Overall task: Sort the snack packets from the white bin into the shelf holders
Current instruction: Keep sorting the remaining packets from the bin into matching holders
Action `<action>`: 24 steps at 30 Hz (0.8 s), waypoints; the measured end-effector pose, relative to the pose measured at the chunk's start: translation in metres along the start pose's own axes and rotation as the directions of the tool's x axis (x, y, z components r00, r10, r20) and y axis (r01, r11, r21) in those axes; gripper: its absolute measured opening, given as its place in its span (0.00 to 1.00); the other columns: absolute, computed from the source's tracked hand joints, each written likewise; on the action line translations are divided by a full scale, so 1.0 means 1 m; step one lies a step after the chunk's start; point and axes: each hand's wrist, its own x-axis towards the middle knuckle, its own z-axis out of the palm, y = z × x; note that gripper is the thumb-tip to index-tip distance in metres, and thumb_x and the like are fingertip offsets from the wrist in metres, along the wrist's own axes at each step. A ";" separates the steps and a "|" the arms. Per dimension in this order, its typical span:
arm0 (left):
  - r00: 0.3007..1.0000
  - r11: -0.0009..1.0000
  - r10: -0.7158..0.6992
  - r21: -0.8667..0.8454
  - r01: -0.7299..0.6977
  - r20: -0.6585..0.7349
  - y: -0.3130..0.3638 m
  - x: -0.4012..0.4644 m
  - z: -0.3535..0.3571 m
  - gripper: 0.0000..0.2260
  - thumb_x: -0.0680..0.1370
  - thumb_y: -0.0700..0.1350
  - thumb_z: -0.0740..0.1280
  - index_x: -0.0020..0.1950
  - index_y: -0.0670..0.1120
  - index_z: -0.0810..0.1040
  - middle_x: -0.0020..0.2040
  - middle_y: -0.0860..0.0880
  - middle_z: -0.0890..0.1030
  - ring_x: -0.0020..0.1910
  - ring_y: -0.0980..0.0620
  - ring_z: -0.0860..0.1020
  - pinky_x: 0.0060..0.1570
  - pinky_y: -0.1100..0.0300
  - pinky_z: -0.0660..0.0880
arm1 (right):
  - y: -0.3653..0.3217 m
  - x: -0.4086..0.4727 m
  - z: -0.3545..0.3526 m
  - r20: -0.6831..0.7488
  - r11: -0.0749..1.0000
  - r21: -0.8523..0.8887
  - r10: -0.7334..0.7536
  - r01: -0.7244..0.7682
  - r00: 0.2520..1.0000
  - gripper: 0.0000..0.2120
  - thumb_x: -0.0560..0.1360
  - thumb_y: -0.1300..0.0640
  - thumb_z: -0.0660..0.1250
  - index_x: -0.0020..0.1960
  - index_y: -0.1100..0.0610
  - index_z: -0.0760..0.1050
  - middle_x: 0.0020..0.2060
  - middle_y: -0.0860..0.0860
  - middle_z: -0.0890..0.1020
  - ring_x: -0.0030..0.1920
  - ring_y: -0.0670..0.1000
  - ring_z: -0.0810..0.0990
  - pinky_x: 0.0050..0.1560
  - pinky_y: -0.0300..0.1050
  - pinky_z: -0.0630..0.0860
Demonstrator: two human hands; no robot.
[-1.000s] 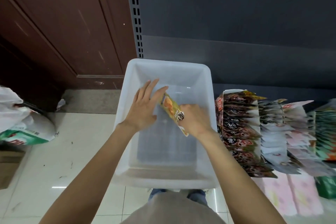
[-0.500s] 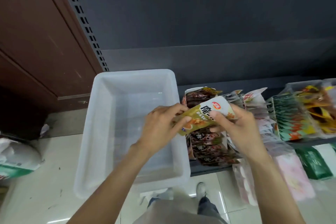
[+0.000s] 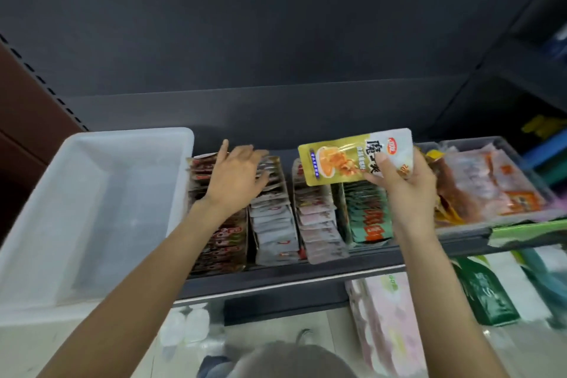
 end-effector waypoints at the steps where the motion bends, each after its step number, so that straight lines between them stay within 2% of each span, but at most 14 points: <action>1: 1.000 1.000 -0.002 0.019 0.003 -0.031 0.003 -0.001 0.004 0.13 0.77 0.46 0.64 0.61 0.47 0.78 0.57 0.45 0.81 0.61 0.46 0.76 0.72 0.44 0.52 | 0.001 0.009 0.000 0.032 1.000 -0.006 -0.014 0.014 0.999 0.06 0.78 0.62 0.64 0.53 0.55 0.76 0.48 0.50 0.82 0.50 0.47 0.82 0.44 0.39 0.80; 4: 0.995 0.995 0.039 0.095 -0.029 -0.096 0.008 -0.007 0.011 0.07 0.77 0.42 0.66 0.52 0.47 0.83 0.48 0.45 0.83 0.53 0.46 0.80 0.72 0.44 0.52 | 0.005 0.038 0.015 0.126 0.990 -0.100 -0.089 0.102 0.988 0.04 0.78 0.59 0.64 0.53 0.57 0.75 0.46 0.49 0.81 0.49 0.47 0.82 0.46 0.48 0.82; 6: 0.996 0.991 0.060 0.121 -0.051 -0.069 0.010 -0.014 0.014 0.08 0.77 0.42 0.66 0.53 0.47 0.82 0.47 0.46 0.84 0.50 0.47 0.81 0.72 0.46 0.53 | 0.008 0.053 0.037 0.238 0.966 -0.173 -0.149 0.193 0.960 0.03 0.78 0.58 0.64 0.51 0.56 0.75 0.42 0.44 0.81 0.45 0.44 0.82 0.45 0.53 0.81; 8: 0.997 0.991 0.071 0.119 -0.068 -0.022 0.011 -0.020 0.013 0.10 0.79 0.46 0.64 0.57 0.47 0.81 0.49 0.47 0.84 0.49 0.48 0.81 0.73 0.50 0.51 | 0.011 0.063 0.061 0.357 0.927 -0.226 -0.206 0.298 0.911 0.06 0.77 0.56 0.64 0.52 0.56 0.75 0.41 0.45 0.81 0.43 0.45 0.82 0.44 0.56 0.80; 10: 0.994 0.987 0.074 0.134 -0.084 0.076 0.013 -0.022 0.007 0.15 0.79 0.51 0.61 0.62 0.47 0.78 0.53 0.47 0.83 0.53 0.49 0.80 0.73 0.54 0.49 | 0.013 0.069 0.078 0.477 0.845 -0.317 -0.251 0.431 0.842 0.08 0.77 0.55 0.63 0.54 0.56 0.76 0.41 0.48 0.82 0.40 0.47 0.80 0.41 0.48 0.78; 12: 0.985 0.985 0.068 0.143 -0.091 0.158 0.016 -0.024 0.002 0.15 0.79 0.48 0.62 0.66 0.48 0.75 0.54 0.45 0.83 0.55 0.48 0.79 0.72 0.56 0.54 | 0.013 0.070 0.090 0.600 0.736 -0.374 -0.272 0.564 0.753 0.08 0.78 0.56 0.63 0.56 0.56 0.76 0.42 0.48 0.82 0.39 0.44 0.76 0.37 0.35 0.71; 14: 0.979 0.986 0.028 0.155 -0.061 0.204 0.019 -0.024 0.000 0.18 0.79 0.41 0.62 0.69 0.50 0.72 0.54 0.43 0.82 0.54 0.45 0.77 0.62 0.55 0.68 | 0.015 0.070 0.101 0.686 0.671 -0.389 -0.246 0.631 0.685 0.08 0.78 0.58 0.64 0.56 0.56 0.76 0.43 0.49 0.82 0.40 0.46 0.77 0.39 0.38 0.70; 16: 0.979 0.987 0.001 0.158 -0.034 0.204 0.018 -0.022 -0.002 0.24 0.77 0.35 0.62 0.70 0.53 0.70 0.52 0.43 0.81 0.51 0.43 0.77 0.50 0.53 0.75 | 0.016 0.069 0.111 0.742 0.648 -0.403 -0.183 0.646 0.645 0.08 0.78 0.59 0.64 0.56 0.56 0.76 0.46 0.52 0.83 0.43 0.51 0.80 0.42 0.41 0.70; 19: 0.982 0.990 0.023 0.131 -0.049 0.188 0.011 -0.022 0.001 0.28 0.74 0.32 0.63 0.70 0.56 0.70 0.47 0.44 0.82 0.46 0.43 0.78 0.45 0.51 0.77 | 0.020 0.067 0.126 0.825 0.553 -0.452 -0.039 0.700 0.564 0.04 0.78 0.60 0.63 0.49 0.55 0.75 0.39 0.53 0.81 0.40 0.55 0.79 0.45 0.47 0.75; 21: 0.986 0.988 0.064 0.130 -0.084 0.153 0.008 -0.022 0.003 0.28 0.72 0.31 0.65 0.67 0.54 0.73 0.42 0.45 0.82 0.42 0.44 0.79 0.41 0.51 0.78 | 0.023 0.064 0.132 0.860 0.450 -0.480 0.069 0.753 0.506 0.08 0.78 0.60 0.61 0.41 0.54 0.73 0.36 0.51 0.78 0.39 0.54 0.78 0.46 0.51 0.77; 22: 0.988 0.984 0.096 0.141 -0.112 0.121 0.008 -0.021 0.002 0.26 0.71 0.31 0.67 0.65 0.52 0.75 0.40 0.45 0.82 0.39 0.44 0.79 0.39 0.52 0.78 | 0.023 0.062 0.134 0.861 0.405 -0.491 0.089 0.771 0.501 0.09 0.78 0.60 0.61 0.40 0.54 0.74 0.37 0.51 0.79 0.41 0.54 0.79 0.46 0.52 0.77; 24: 0.985 0.973 0.171 0.151 -0.172 0.018 0.003 -0.021 -0.002 0.20 0.68 0.34 0.72 0.57 0.48 0.81 0.38 0.46 0.83 0.36 0.45 0.80 0.39 0.54 0.80 | 0.022 0.062 0.136 0.840 0.354 -0.513 0.020 0.782 0.542 0.07 0.78 0.58 0.63 0.44 0.51 0.79 0.42 0.49 0.82 0.44 0.53 0.80 0.49 0.52 0.78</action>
